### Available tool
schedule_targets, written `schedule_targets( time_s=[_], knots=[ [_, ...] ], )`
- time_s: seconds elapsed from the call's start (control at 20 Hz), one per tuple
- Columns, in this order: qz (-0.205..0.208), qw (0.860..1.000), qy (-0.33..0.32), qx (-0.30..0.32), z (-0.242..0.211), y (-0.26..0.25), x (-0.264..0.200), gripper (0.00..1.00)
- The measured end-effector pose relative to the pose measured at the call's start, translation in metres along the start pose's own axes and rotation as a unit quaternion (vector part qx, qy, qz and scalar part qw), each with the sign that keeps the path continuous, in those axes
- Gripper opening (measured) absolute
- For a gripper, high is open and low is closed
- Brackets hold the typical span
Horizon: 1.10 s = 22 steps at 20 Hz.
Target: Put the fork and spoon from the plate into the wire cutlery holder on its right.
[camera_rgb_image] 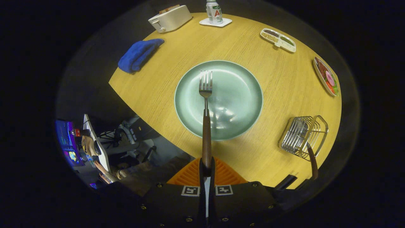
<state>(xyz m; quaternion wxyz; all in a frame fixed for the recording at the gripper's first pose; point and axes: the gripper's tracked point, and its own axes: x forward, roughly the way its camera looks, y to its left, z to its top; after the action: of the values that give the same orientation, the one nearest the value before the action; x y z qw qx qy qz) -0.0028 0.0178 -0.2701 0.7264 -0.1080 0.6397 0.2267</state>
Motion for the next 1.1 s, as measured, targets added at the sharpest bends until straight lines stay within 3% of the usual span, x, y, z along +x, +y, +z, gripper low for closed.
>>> schedule_targets(
  time_s=[0.15, 0.55, 1.1],
  knots=[
    [-0.026, 0.999, 0.013, 0.011, -0.022, -0.039, -0.027, 0.04],
    [-0.035, 0.993, 0.043, 0.104, -0.081, -0.111, -0.073, 0.04],
    [-0.025, 0.983, 0.07, 0.166, -0.096, -0.144, -0.088, 0.04]
  ],
)
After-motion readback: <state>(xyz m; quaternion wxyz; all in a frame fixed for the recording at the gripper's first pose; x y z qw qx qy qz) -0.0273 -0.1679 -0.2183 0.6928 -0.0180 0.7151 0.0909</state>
